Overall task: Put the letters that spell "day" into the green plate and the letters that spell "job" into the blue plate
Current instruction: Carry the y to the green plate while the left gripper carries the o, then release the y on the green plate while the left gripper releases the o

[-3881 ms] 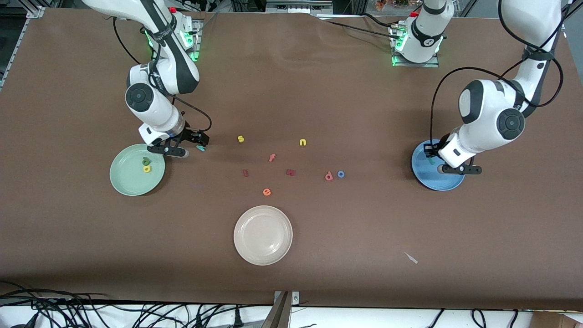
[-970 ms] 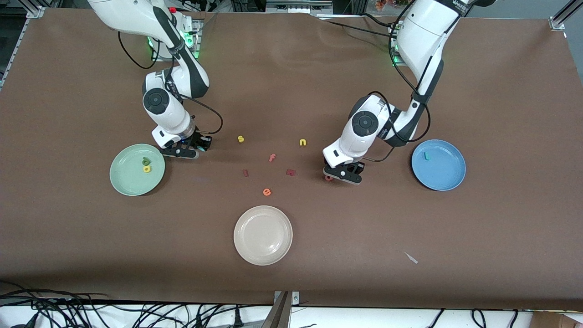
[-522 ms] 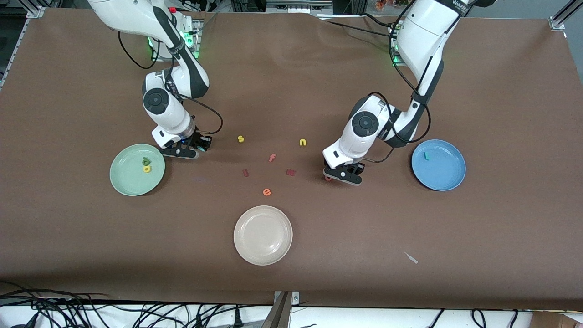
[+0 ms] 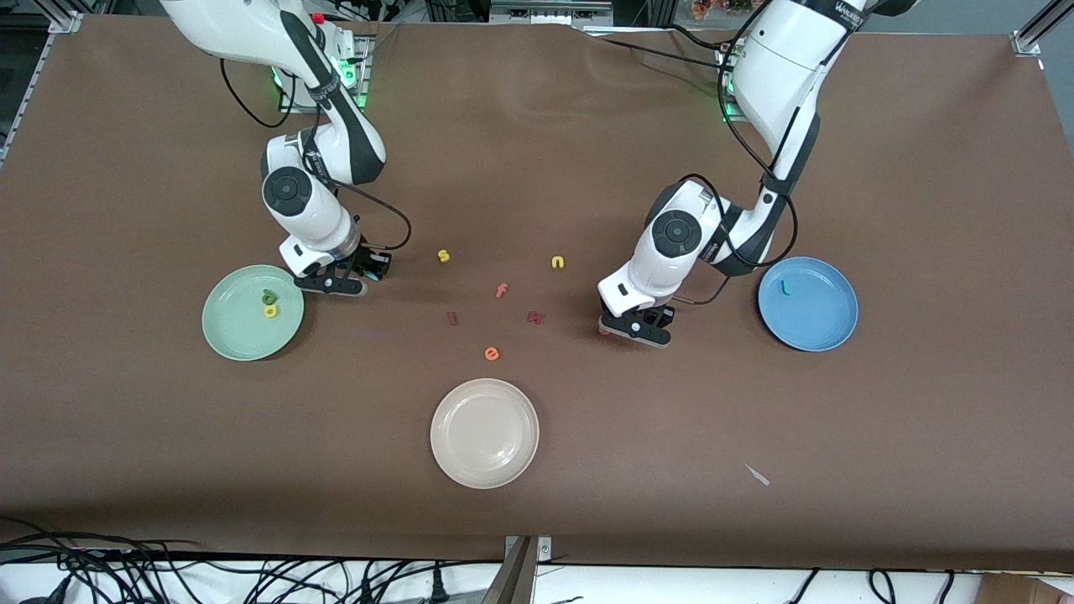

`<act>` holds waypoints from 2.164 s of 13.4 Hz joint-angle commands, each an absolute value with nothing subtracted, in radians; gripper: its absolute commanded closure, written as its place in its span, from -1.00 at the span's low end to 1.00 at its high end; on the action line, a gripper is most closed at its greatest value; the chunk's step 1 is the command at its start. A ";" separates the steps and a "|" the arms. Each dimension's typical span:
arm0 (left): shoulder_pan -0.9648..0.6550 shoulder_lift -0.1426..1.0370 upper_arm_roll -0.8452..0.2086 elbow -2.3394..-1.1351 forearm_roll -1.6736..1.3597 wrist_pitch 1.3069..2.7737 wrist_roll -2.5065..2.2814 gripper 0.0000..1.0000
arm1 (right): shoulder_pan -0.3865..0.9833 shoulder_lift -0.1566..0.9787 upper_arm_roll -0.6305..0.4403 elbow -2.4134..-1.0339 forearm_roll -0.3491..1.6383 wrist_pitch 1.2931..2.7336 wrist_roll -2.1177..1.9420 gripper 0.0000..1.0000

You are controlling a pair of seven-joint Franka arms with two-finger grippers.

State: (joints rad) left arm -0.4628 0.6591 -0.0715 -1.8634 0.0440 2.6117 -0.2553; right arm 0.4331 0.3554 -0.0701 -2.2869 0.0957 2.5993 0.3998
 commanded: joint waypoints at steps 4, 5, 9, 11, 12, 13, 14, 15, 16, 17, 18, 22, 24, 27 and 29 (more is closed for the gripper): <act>-0.465 0.678 -0.060 -1.844 0.071 2.617 -0.238 0.28 | 0.433 0.342 -0.164 -2.097 0.026 2.318 0.277 0.51; -0.463 0.678 -0.060 -1.844 0.071 2.615 -0.239 0.33 | 0.433 0.342 -0.185 -2.085 0.025 2.307 0.229 0.51; -0.457 0.669 -0.060 -1.844 0.071 2.615 -0.245 0.96 | 0.416 0.357 -0.293 -2.071 -0.006 2.312 0.014 0.51; -0.402 0.615 -0.063 -1.859 0.072 2.600 -0.238 0.97 | 0.376 0.392 -0.311 -2.031 -0.006 2.312 -0.067 0.49; -0.365 0.571 -0.066 -1.868 0.072 2.550 -0.209 0.97 | 0.348 0.411 -0.311 -2.011 -0.008 2.312 -0.101 0.46; -0.315 0.530 -0.071 -1.874 0.068 2.484 -0.146 0.96 | 0.332 0.429 -0.311 -1.987 -0.006 2.310 -0.135 0.35; -0.252 0.490 -0.099 -1.888 0.067 2.438 -0.077 0.96 | 0.318 0.446 -0.311 -1.964 -0.006 2.310 -0.153 -0.23; -0.198 0.445 -0.115 -1.916 0.063 2.421 -0.030 0.96 | 0.313 0.448 -0.310 -1.957 -0.003 2.309 -0.149 -0.98; -0.166 0.408 -0.115 -1.955 0.057 2.419 0.015 0.97 | 0.321 0.446 -0.310 -1.956 -0.002 2.307 -0.141 -1.00; -0.113 0.391 -0.115 -1.982 0.057 2.419 0.085 0.97 | 0.328 0.440 -0.307 -1.956 0.000 2.295 -0.140 -1.00; -0.059 0.373 -0.115 -2.018 0.054 2.419 0.171 0.97 | 0.328 0.437 -0.304 -1.945 0.008 2.266 -0.135 -1.00; 0.025 0.305 -0.062 -2.164 0.055 2.419 0.339 0.98 | 0.336 0.430 -0.256 -1.888 0.009 2.143 -0.033 -1.00; 0.025 0.308 -0.017 -2.181 0.057 2.419 0.405 0.98 | 0.341 0.414 -0.212 -1.876 0.008 2.099 0.047 -1.00; 0.025 0.311 0.009 -2.178 0.066 2.433 0.469 0.84 | 0.363 0.411 -0.186 -1.798 0.006 1.953 0.120 -1.00; 0.025 0.313 0.009 -2.169 0.067 2.439 0.469 0.15 | 0.383 0.411 -0.184 -1.723 0.008 1.826 0.121 -1.00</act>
